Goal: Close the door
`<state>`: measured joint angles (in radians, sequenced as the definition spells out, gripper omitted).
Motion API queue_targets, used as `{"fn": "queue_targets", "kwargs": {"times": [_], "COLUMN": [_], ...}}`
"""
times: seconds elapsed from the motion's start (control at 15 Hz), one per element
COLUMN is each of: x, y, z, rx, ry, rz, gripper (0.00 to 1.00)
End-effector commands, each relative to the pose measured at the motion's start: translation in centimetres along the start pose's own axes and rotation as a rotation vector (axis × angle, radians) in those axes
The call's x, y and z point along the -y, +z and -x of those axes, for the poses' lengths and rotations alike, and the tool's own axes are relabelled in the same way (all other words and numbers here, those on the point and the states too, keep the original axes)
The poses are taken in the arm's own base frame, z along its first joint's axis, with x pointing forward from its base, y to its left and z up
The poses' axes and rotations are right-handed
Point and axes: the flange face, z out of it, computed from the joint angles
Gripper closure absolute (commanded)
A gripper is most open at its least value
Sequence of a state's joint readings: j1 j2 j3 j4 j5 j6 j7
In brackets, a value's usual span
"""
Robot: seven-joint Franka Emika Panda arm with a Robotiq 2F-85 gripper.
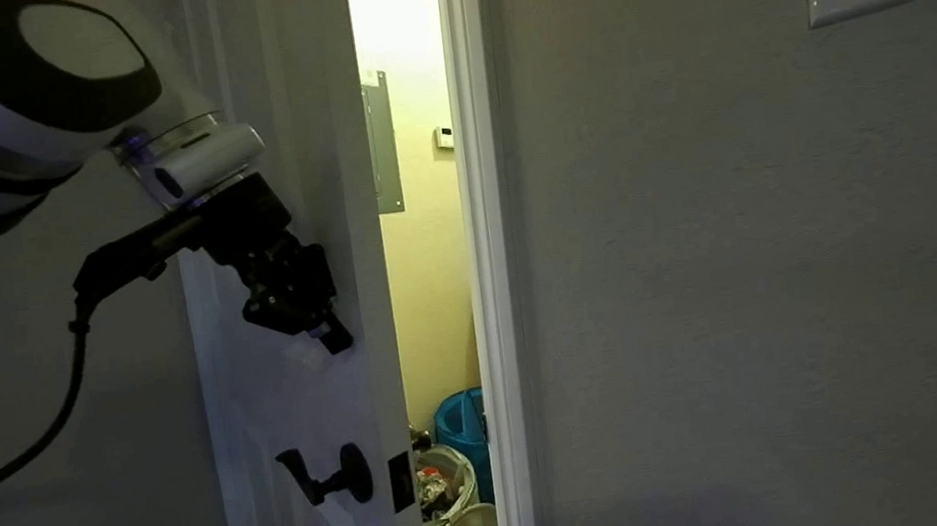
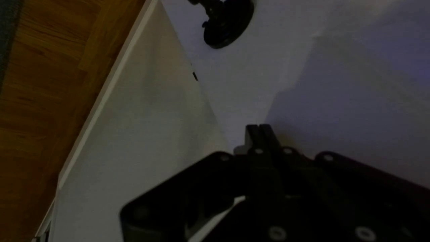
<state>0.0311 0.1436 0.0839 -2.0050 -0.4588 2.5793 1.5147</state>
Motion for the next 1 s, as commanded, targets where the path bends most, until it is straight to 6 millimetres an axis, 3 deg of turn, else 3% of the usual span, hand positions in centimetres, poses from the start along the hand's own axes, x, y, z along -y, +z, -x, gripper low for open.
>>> {"fn": "queue_targets", "kwargs": {"times": [0.0,0.93], "x": [2.1,7.5], "y": [1.6,6.8], "z": [-1.4,-5.1], "rx": [-0.003,0.012], "ry": [-0.008,-0.039], "rz": [-0.045,-0.125], "gripper": [0.97,0.97]}}
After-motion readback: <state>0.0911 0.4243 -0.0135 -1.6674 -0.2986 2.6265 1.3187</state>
